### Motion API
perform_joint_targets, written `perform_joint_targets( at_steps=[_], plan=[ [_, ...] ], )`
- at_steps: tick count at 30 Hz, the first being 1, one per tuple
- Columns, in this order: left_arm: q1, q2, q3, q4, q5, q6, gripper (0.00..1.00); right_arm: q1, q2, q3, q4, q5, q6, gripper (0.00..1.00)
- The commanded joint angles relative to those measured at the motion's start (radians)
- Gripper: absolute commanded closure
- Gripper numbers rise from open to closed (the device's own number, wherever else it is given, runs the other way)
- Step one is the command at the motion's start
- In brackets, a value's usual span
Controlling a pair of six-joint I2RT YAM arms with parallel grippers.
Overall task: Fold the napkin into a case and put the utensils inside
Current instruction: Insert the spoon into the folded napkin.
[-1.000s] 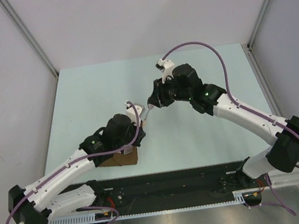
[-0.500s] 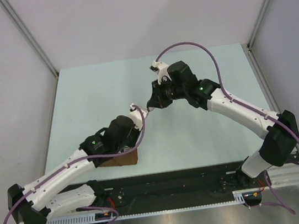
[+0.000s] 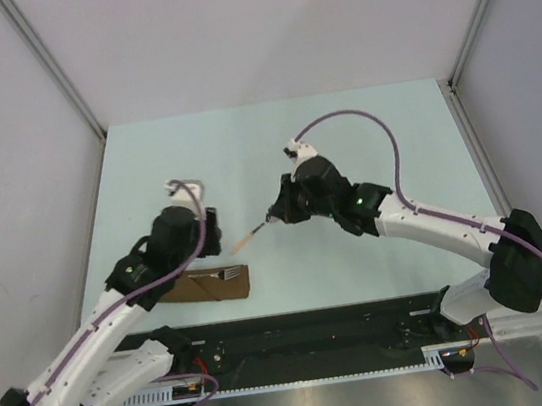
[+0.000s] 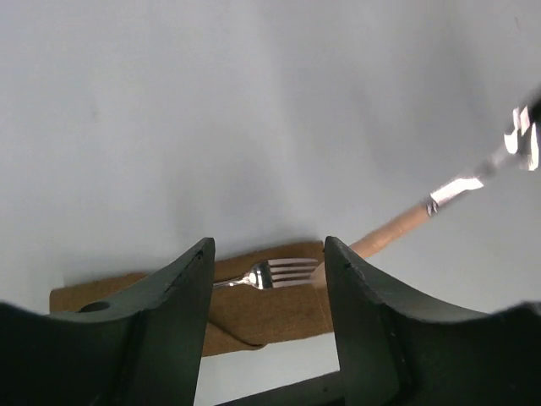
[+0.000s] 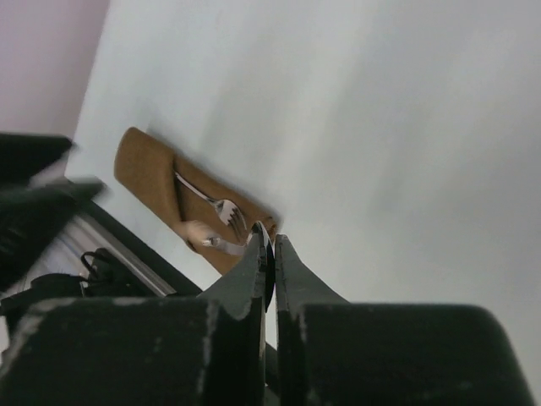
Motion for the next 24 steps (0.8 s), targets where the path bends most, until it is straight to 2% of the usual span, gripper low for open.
perform_joint_targets(
  at_steps=[1, 2, 4, 5, 6, 7, 8, 9, 10, 11, 13, 14, 16, 24],
  plan=[
    [0.249, -0.111, -0.019, -0.018, 0.073, -0.209, 0.44, 0.082, -0.008, -0.113, 0.056, 0.261, 0.269, 1.00],
    [0.341, -0.121, -0.027, -0.022, 0.108, -0.223, 0.46, 0.095, 0.001, -0.124, 0.094, 0.282, 0.287, 1.00],
    [0.435, -0.116, -0.066, -0.043, 0.128, -0.276, 0.54, 0.136, 0.051, -0.129, 0.125, 0.305, 0.341, 1.00],
    [0.535, -0.098, -0.082, -0.048, 0.180, -0.292, 0.58, 0.150, 0.067, -0.125, 0.137, 0.316, 0.352, 1.00],
    [0.589, -0.089, -0.100, -0.046, 0.217, -0.307, 0.68, 0.164, 0.084, -0.123, 0.152, 0.330, 0.362, 1.00],
    [0.629, -0.075, -0.122, -0.037, 0.233, -0.315, 0.74, 0.194, 0.103, -0.117, 0.158, 0.377, 0.376, 1.00],
    [0.672, -0.044, -0.116, -0.046, 0.213, -0.322, 0.85, 0.204, 0.114, -0.117, 0.162, 0.394, 0.390, 1.00],
    [0.696, -0.027, -0.110, -0.064, 0.208, -0.360, 0.89, 0.211, 0.120, -0.117, 0.166, 0.408, 0.417, 1.00],
    [0.767, -0.015, -0.114, -0.062, 0.231, -0.381, 0.90, 0.231, 0.134, -0.121, 0.180, 0.426, 0.434, 1.00],
    [0.803, -0.006, -0.123, -0.054, 0.283, -0.408, 0.93, 0.239, 0.139, -0.121, 0.189, 0.434, 0.448, 1.00],
    [0.872, 0.031, -0.148, -0.043, 0.296, -0.436, 0.94, 0.262, 0.162, -0.123, 0.214, 0.468, 0.470, 1.00],
    [0.890, 0.048, -0.154, -0.046, 0.299, -0.462, 1.00, 0.283, 0.168, -0.124, 0.221, 0.473, 0.476, 1.00],
    [0.947, 0.074, -0.186, -0.039, 0.312, -0.483, 1.00, 0.296, 0.179, -0.131, 0.273, 0.482, 0.493, 1.00],
    [1.047, 0.025, -0.313, 0.010, 0.286, -0.574, 1.00, 0.342, 0.228, -0.157, 0.378, 0.520, 0.536, 1.00]
  ],
)
